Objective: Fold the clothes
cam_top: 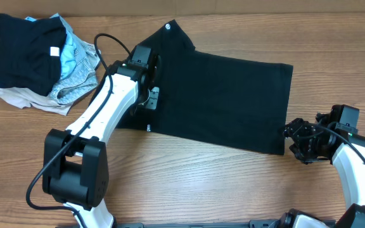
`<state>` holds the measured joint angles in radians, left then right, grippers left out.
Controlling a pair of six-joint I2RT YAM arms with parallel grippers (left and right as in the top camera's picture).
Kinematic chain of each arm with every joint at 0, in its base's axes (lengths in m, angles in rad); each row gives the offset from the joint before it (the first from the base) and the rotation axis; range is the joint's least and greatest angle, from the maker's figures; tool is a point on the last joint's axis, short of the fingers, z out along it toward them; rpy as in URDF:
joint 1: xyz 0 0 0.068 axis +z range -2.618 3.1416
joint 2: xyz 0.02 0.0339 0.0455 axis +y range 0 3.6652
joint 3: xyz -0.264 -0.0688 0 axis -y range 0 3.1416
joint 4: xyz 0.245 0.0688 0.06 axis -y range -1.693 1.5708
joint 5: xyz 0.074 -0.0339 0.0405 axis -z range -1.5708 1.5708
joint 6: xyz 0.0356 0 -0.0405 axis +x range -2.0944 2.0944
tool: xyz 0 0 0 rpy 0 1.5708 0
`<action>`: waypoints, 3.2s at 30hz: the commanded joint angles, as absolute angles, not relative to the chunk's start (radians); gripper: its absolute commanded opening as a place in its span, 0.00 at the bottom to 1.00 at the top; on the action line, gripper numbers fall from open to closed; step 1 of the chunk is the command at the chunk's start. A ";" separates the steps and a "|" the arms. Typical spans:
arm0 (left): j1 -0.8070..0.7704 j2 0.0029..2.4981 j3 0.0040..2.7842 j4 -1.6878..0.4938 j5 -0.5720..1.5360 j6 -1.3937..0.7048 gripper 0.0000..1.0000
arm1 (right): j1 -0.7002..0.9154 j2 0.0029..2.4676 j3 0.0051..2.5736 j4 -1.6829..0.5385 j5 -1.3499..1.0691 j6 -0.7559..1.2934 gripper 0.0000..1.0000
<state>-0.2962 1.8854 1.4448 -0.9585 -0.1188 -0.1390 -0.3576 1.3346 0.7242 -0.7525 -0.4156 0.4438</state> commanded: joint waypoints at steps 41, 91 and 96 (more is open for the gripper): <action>-0.279 1.895 1.470 -0.933 -0.160 -0.225 0.04 | -0.352 1.336 0.746 -0.751 -0.393 0.392 0.77; -0.210 2.032 1.449 -0.828 -0.117 -0.210 0.04 | -0.352 1.336 0.524 -0.583 -0.387 0.397 0.80; -0.202 2.032 1.501 -0.878 -0.112 -0.209 0.04 | -0.352 1.336 0.466 -0.480 -0.413 0.416 0.46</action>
